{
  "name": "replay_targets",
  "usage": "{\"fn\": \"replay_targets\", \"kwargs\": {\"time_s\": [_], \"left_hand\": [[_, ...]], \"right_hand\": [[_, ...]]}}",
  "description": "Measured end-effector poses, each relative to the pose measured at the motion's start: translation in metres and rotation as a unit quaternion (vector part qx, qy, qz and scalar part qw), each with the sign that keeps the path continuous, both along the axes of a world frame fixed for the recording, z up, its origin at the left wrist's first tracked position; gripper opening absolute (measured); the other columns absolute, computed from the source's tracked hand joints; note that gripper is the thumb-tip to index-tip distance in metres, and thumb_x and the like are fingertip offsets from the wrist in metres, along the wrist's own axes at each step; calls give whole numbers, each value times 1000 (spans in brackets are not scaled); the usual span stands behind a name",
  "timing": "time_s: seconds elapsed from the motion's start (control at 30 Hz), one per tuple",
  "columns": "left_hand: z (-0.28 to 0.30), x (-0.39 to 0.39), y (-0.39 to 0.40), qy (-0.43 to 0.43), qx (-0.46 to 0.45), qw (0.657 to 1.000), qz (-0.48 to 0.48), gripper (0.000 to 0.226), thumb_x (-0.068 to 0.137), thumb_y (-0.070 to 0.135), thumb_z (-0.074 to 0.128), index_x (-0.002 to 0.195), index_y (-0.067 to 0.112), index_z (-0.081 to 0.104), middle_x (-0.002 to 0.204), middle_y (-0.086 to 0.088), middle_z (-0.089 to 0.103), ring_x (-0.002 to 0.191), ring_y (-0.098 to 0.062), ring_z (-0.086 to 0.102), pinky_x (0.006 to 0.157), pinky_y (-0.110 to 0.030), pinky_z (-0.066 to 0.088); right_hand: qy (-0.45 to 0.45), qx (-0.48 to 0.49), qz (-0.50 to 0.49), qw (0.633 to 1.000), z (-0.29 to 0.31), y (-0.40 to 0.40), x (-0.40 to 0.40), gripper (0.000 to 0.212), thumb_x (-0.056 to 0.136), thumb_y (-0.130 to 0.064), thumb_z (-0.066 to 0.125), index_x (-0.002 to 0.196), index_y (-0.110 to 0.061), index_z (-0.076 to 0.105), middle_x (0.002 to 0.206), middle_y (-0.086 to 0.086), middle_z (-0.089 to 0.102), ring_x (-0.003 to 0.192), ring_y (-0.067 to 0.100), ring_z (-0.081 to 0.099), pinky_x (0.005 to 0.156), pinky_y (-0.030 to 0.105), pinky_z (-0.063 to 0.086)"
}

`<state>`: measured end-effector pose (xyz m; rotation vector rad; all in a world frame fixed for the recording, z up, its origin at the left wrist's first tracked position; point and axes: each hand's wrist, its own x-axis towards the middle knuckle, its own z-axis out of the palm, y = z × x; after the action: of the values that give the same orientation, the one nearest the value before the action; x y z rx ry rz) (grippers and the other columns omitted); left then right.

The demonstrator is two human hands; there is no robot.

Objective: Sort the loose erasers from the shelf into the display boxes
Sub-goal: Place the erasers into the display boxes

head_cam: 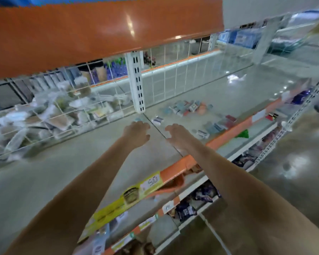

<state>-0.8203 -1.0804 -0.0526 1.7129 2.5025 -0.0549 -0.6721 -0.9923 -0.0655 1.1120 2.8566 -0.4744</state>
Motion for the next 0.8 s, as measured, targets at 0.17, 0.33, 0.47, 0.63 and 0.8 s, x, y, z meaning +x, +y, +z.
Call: {"fn": "replay_targets", "kwargs": {"time_s": [0.17,0.33,0.47,0.63,0.8], "left_hand": [[-3,-38,30,-12,28,999,29,48,89,10,50,135,21,46,136,-8,48,122,-28,47,97,-38,44],[-17,-66,45,-19,42,999,29,59,85,-7,39,135,23,46,141,3,45,124,-21,46,96,-34,44],[-28,-85,53,-27,60,998,25,52,86,-3,43,129,25,54,135,2,52,121,-21,49,96,-37,45],[-31,-80,51,-6,73,997,30,31,89,17,58,120,22,60,126,-1,59,117,-22,51,96,-41,45],[-40,-59,35,-51,158,984,56,30,82,13,62,112,10,65,109,-10,66,101,-26,60,90,-38,46]], "right_hand": [[47,13,-2,999,-3,29,-33,43,89,-18,54,131,-7,48,131,13,49,120,31,46,96,32,38],[76,15,-23,997,-12,65,-66,26,93,-24,51,107,-5,60,111,17,60,106,30,57,85,31,44],[83,21,6,996,-11,82,-73,21,85,-6,52,98,-4,67,99,17,65,94,30,60,69,28,41],[106,-34,36,993,-12,97,-64,13,82,-12,63,92,-6,68,94,14,66,89,27,60,65,23,32],[138,-16,70,988,-11,102,-54,17,87,-16,60,96,-5,69,94,14,66,87,25,62,73,27,43]]}}
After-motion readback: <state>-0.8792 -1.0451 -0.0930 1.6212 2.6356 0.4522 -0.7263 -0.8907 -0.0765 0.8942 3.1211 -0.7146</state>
